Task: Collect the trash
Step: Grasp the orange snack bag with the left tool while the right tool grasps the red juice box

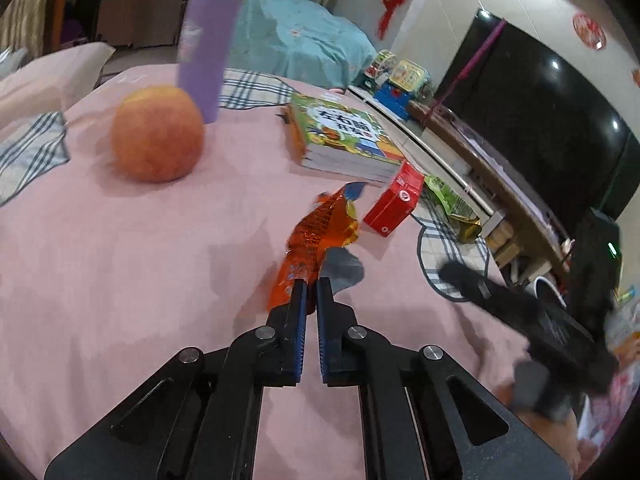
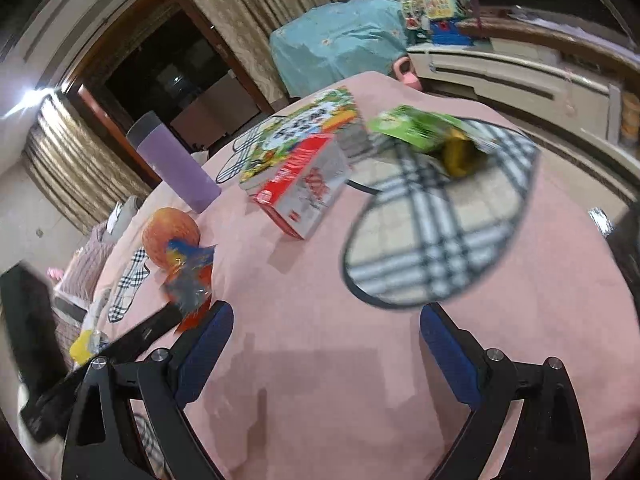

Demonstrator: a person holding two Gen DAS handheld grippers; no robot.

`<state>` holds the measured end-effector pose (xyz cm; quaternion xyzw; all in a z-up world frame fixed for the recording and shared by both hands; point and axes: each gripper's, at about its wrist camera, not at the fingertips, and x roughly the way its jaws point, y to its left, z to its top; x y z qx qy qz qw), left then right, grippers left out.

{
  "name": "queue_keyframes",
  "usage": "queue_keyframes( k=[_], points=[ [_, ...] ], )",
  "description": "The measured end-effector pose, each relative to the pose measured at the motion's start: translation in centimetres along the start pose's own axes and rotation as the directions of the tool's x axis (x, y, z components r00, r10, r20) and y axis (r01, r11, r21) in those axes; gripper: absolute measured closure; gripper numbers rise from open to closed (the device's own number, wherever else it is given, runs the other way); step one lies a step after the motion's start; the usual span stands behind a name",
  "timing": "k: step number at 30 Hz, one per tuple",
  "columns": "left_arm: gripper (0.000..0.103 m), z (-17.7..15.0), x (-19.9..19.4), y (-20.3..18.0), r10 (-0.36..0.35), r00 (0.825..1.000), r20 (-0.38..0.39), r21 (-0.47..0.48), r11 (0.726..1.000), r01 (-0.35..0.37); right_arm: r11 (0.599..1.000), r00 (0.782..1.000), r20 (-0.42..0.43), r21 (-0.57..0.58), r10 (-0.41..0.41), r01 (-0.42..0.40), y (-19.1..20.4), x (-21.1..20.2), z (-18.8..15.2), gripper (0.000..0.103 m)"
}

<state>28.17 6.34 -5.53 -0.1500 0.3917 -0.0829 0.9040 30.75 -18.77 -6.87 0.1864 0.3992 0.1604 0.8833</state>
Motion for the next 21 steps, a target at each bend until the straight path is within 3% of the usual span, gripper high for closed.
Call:
queue_keyframes(
  k=[5,11,12,13,21],
  points=[
    [0.098,-0.4,-0.3,1.9,-0.028,1.0,-0.013,-0.057,0.998,0.028,0.997,0.999,0.037,-0.07,-0.031,0.033,3.1,2.7,2.2,0.011],
    [0.098,-0.7,-0.5,3.2,-0.048,0.998,-0.036,-0.077,0.996,0.045,0.987,0.991,0.037,-0.088,-0.128,0.131,4.2,6.9,4.9,0.025],
    [0.098,-0.8,-0.5,3.3,-0.053,0.998,-0.043,-0.076,0.996,0.049,0.987,0.99,0.026,-0.082,-0.136,0.138,3.9,7.6,5.2,0.037],
    [0.098,-0.9,-0.7,3.5,-0.055,0.997,-0.047,-0.075,0.996,0.051,0.986,0.99,0.018,-0.08,-0.143,0.144,3.8,7.9,5.3,0.058],
    [0.098,-2.8,-1.3,4.3,-0.073,0.992,-0.099,-0.076,0.995,0.065,0.988,0.991,0.051,-0.088,-0.125,0.129,3.0,2.7,2.7,0.072]
  ],
)
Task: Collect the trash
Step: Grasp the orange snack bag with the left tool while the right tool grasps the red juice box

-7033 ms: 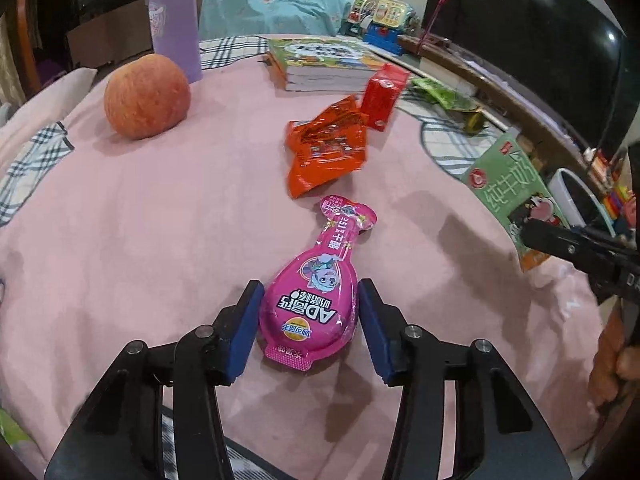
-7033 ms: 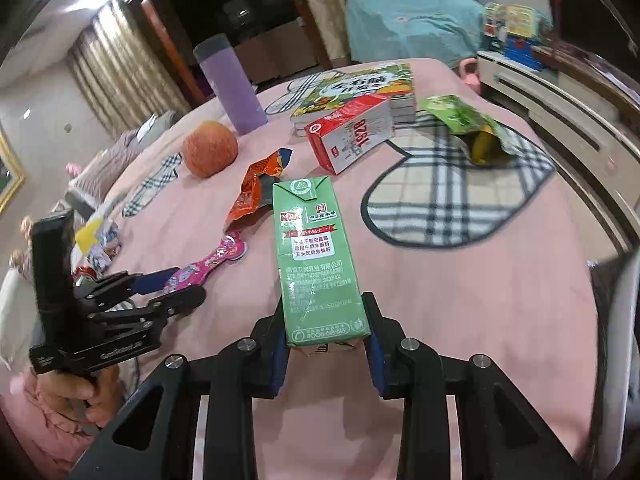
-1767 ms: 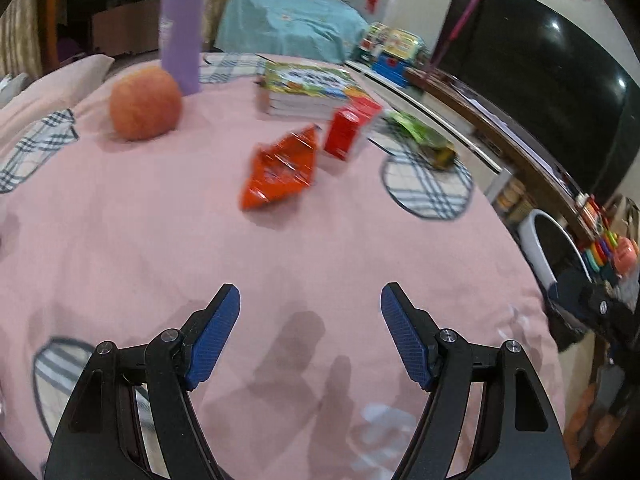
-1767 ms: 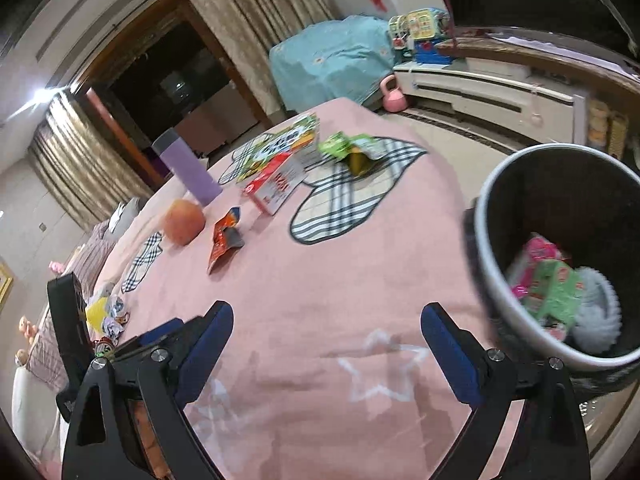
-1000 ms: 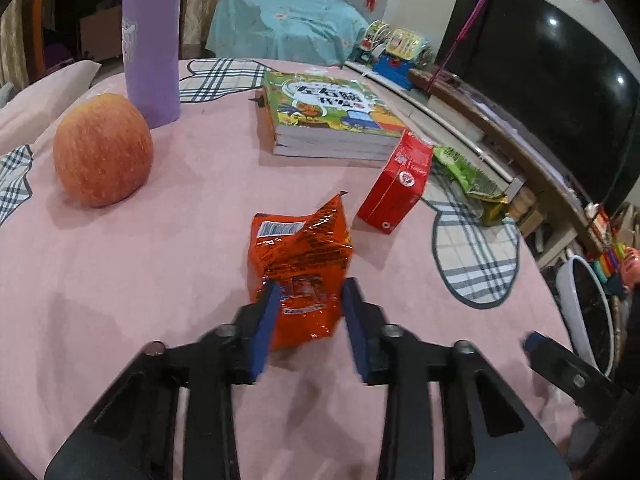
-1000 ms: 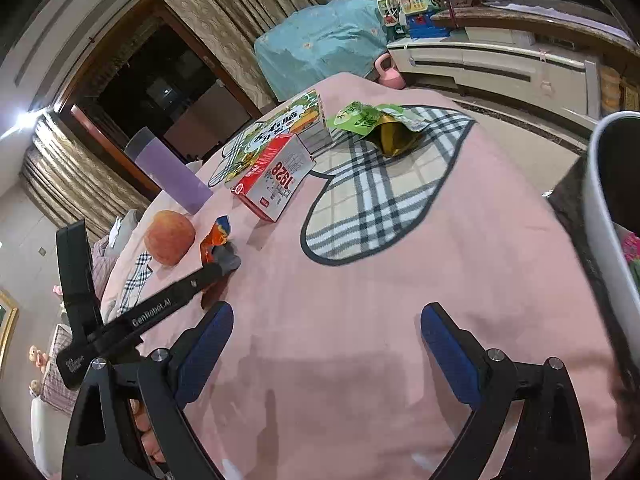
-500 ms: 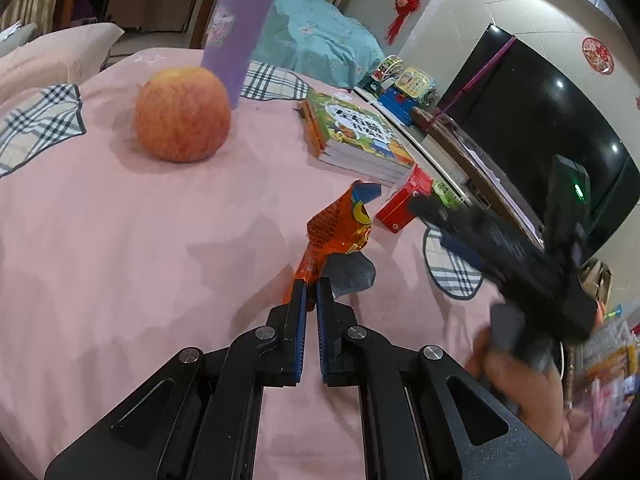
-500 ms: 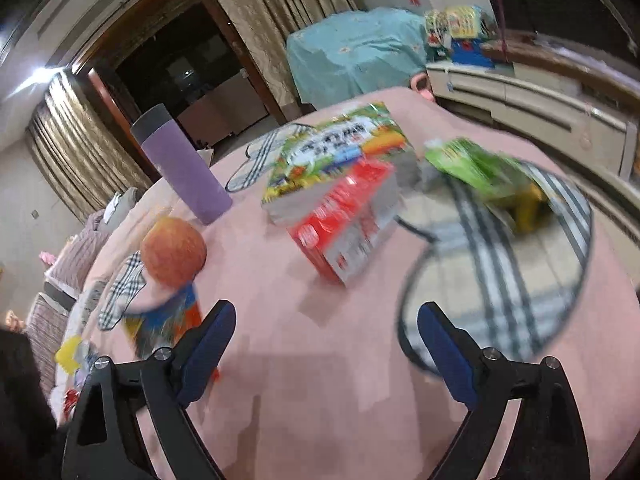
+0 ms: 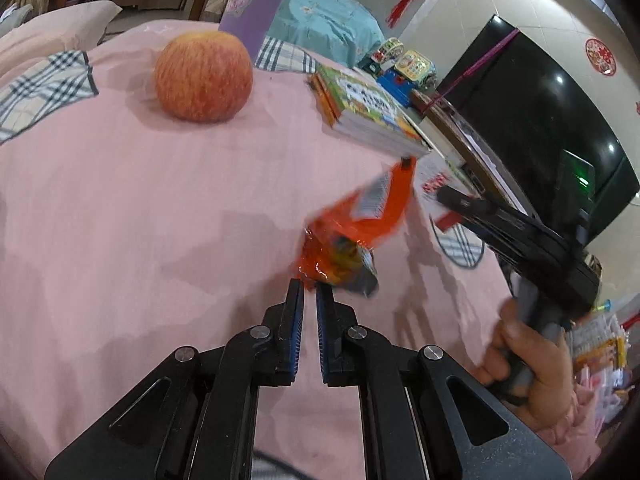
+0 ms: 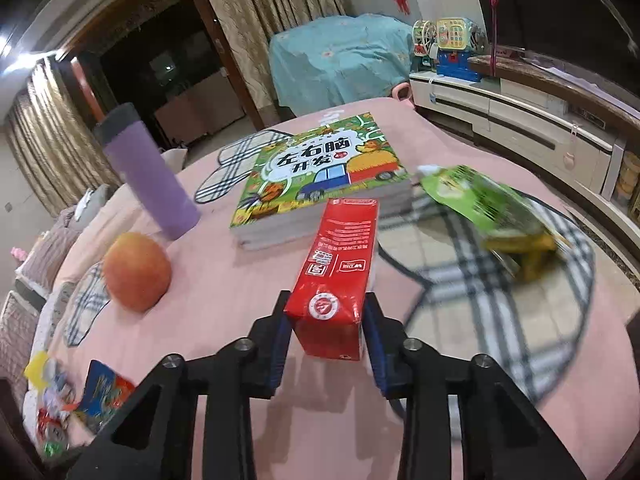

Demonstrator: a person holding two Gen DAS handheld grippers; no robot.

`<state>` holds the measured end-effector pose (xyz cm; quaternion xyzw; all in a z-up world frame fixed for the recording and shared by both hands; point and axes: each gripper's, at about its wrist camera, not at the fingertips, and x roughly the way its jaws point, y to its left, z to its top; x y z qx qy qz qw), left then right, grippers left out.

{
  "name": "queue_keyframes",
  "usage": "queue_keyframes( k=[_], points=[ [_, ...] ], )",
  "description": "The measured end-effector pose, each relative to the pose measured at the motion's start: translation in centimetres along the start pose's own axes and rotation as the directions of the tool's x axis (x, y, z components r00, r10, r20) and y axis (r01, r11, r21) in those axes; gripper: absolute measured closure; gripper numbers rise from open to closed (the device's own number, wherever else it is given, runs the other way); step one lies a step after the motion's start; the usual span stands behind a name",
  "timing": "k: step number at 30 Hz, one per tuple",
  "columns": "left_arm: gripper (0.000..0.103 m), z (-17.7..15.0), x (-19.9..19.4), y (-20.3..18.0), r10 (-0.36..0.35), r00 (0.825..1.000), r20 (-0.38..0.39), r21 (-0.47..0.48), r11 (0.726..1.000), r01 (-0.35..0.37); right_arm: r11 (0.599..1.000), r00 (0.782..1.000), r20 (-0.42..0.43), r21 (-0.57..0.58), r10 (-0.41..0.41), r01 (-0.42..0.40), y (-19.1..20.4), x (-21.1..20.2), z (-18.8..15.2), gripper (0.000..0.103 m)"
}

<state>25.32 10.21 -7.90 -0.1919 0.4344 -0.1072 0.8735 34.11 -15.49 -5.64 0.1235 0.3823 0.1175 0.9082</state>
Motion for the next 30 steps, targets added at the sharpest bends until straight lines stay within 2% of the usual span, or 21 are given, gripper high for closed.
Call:
queue_keyframes(
  k=[2,4,5,7,11,13,17,20,25,27,29,30],
  points=[
    [0.089,-1.1,-0.5,-0.1,0.003,1.0,-0.01,0.014,1.0,-0.003,1.0,1.0,-0.001,-0.01,0.005,-0.005,-0.4,-2.0,-1.4,0.072],
    [0.069,-2.3,-1.2,-0.3,0.014,1.0,-0.011,0.022,1.0,-0.014,1.0,1.0,-0.008,-0.018,0.01,-0.01,-0.5,-3.7,-2.7,0.072],
    [0.065,-2.6,-1.6,-0.3,0.021,1.0,-0.003,0.022,1.0,-0.021,1.0,1.0,-0.007,-0.024,0.013,-0.014,-0.7,-4.8,-3.6,0.072],
    [0.045,-3.2,-2.2,-0.3,0.042,0.999,0.013,0.012,0.999,-0.042,0.999,1.0,-0.012,-0.037,0.014,-0.015,-0.8,-6.4,-4.8,0.072],
    [0.043,-3.2,-2.7,-1.4,0.053,0.998,0.028,0.021,0.998,-0.054,0.999,1.0,-0.011,-0.044,0.016,-0.017,-1.2,-9.1,-7.1,0.072],
    [0.03,-3.2,-3.0,-2.4,0.048,0.998,0.032,0.053,0.997,-0.049,0.999,1.0,0.0,-0.028,0.022,-0.022,-1.6,-10.1,-8.1,0.072],
    [0.028,-3.5,-3.1,-3.7,0.016,0.999,0.037,0.045,0.999,-0.018,1.0,0.999,0.034,-0.002,-0.002,0.002,-3.1,-12.0,-9.4,0.072],
    [0.028,-3.2,-2.1,-4.3,-0.004,1.0,0.012,-0.006,1.0,0.004,1.0,0.999,0.039,0.02,-0.006,0.005,-4.3,-12.5,-9.8,0.072],
    [0.028,-2.1,0.3,-5.1,0.003,1.0,-0.005,-0.092,0.996,-0.003,0.999,0.999,0.033,0.042,0.007,-0.009,-5.3,-12.4,-10.5,0.072],
    [0.028,-1.7,1.1,-5.6,0.024,1.0,-0.003,-0.089,0.996,-0.024,0.999,0.999,0.032,0.045,0.019,-0.021,-5.6,-12.4,-10.6,0.072],
    [0.035,-1.6,2.0,-6.5,0.065,0.998,-0.005,-0.056,0.996,-0.065,0.999,0.999,0.033,0.045,0.029,-0.031,-5.8,-12.4,-10.7,0.072],
    [0.052,-1.6,2.4,-6.9,0.076,0.997,-0.009,-0.039,0.996,-0.076,0.998,0.999,0.035,0.044,0.032,-0.034,-5.8,-12.5,-10.8,0.072]
  ],
)
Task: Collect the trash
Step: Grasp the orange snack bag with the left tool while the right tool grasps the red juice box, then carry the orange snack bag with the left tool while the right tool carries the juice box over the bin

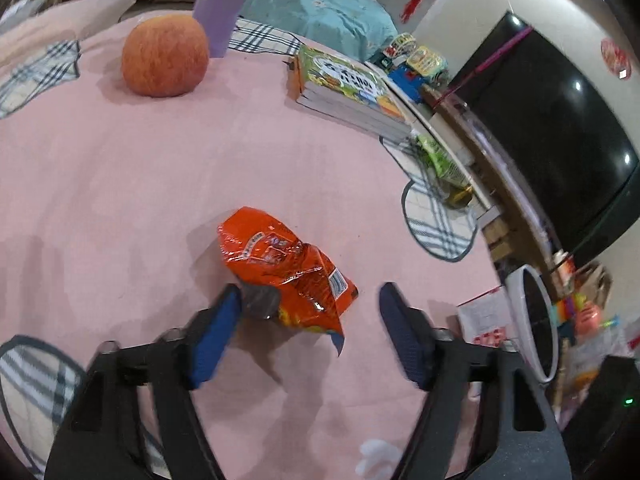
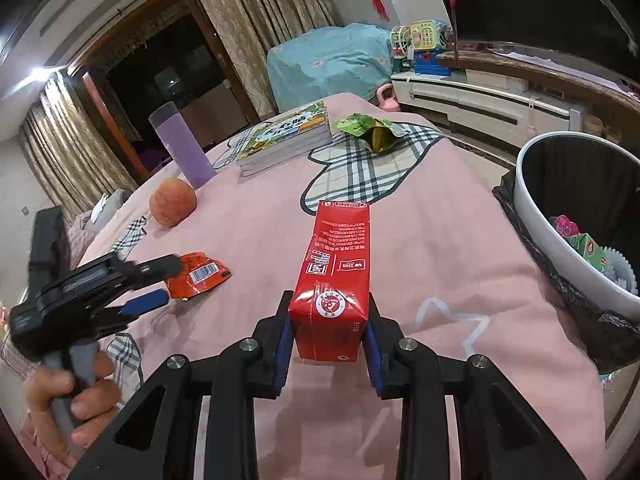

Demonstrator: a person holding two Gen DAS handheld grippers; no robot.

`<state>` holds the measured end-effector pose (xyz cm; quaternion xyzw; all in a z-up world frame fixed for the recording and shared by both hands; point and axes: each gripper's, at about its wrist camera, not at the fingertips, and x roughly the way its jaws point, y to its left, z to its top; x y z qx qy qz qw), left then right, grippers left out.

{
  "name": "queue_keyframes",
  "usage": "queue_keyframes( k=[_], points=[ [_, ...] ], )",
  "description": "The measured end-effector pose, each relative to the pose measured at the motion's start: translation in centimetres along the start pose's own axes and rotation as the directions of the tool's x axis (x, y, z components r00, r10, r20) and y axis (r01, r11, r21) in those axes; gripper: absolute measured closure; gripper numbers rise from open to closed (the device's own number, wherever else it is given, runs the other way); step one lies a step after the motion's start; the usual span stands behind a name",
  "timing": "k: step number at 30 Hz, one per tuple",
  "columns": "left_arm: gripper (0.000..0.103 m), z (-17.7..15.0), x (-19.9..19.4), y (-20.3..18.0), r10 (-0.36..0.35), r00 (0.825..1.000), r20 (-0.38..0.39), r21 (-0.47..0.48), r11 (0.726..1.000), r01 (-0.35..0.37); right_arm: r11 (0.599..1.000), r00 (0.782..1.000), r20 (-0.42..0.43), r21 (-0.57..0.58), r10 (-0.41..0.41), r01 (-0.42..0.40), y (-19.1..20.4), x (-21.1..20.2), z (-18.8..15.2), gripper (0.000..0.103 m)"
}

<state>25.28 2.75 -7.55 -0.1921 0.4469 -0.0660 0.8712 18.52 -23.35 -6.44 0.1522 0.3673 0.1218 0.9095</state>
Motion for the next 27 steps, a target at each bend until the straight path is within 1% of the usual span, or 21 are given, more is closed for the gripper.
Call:
queue_keyframes(
  k=[1,3,7,16,21,27],
  points=[
    [0.072,-0.2,0.3,-0.3,0.003,1.0,-0.013,0.014,1.0,-0.003,1.0,1.0,0.002,0.0,0.003,-0.003,-0.1,-0.1,-0.1,0.072],
    [0.093,-0.7,0.9,-0.6,-0.013,0.999,-0.041,0.026,1.0,0.014,1.0,1.0,0.006,0.002,0.009,-0.009,-0.4,-0.3,-0.1,0.072],
    [0.094,-1.9,0.5,-1.4,-0.015,0.999,-0.035,0.066,0.998,0.017,1.0,1.0,0.012,0.006,0.011,-0.011,-1.1,-0.8,-0.3,0.072],
    [0.094,-4.0,-1.1,-4.2,-0.086,0.995,-0.057,0.163,0.982,0.094,1.0,0.999,0.035,0.025,-0.002,0.001,-2.7,-3.0,-0.6,0.072],
    [0.094,-5.4,-1.5,-6.3,-0.076,0.995,-0.07,0.223,0.971,0.09,0.999,0.999,0.05,0.036,-0.008,0.006,-3.4,-4.0,-0.7,0.072],
    [0.094,-6.7,-2.5,-8.7,-0.051,0.998,-0.047,0.308,0.949,0.064,0.999,0.997,0.073,0.044,-0.006,0.003,-4.0,-5.3,-0.7,0.072]
  ],
)
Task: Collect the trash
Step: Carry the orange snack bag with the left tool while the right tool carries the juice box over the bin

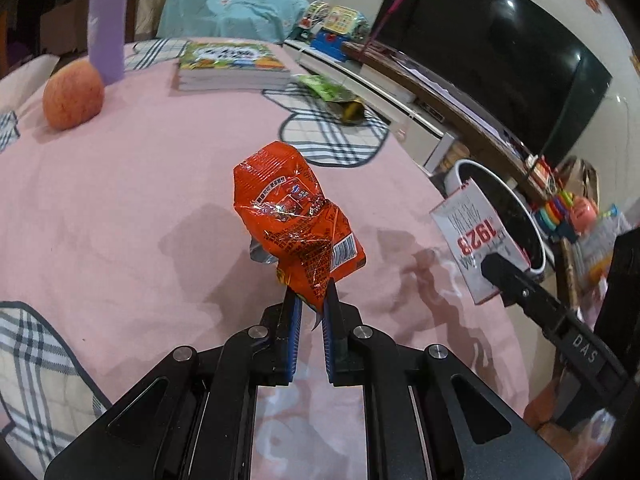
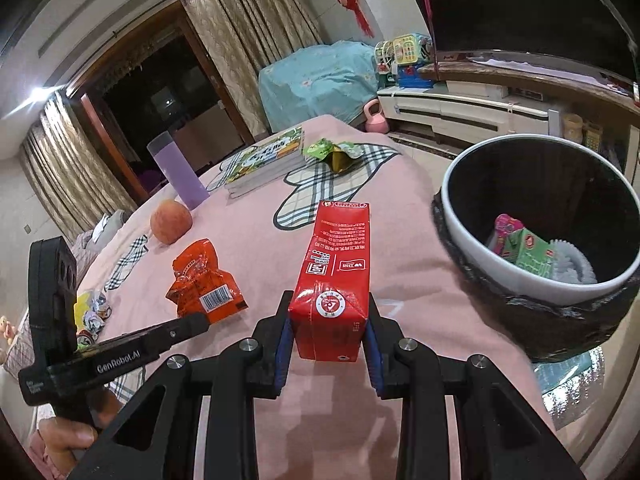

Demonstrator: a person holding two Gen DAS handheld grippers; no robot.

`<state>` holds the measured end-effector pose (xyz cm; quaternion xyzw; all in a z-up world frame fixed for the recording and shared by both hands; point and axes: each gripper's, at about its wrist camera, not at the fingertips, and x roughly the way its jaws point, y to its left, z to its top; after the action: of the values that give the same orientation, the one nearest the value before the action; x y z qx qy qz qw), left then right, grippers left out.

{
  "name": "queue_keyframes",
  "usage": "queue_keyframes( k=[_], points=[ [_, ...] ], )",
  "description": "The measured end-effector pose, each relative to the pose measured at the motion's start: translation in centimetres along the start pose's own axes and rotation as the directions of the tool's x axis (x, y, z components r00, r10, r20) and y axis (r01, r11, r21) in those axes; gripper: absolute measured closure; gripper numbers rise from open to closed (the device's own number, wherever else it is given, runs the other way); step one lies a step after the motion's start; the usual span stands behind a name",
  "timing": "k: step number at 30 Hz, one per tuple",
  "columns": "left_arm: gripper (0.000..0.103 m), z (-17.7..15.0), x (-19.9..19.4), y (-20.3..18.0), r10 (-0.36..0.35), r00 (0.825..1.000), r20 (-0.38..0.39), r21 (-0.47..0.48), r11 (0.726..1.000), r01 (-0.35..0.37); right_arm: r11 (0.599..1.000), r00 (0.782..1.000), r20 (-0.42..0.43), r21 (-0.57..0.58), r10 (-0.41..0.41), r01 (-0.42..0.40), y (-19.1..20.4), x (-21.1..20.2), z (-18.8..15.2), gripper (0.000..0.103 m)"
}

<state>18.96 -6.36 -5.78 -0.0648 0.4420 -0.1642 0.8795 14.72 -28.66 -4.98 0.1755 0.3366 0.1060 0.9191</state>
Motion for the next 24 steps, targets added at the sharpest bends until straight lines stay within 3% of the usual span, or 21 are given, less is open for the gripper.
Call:
queue_keyframes(
  k=[24],
  points=[
    [0.094,0.1,0.1,-9.3,-0.06,0.998,-0.018,0.183,0.981,0.062,0.996,0.99,0.132,0.079,-0.047,0.037,-5.1,-6.2,1.2,0.072]
  ],
)
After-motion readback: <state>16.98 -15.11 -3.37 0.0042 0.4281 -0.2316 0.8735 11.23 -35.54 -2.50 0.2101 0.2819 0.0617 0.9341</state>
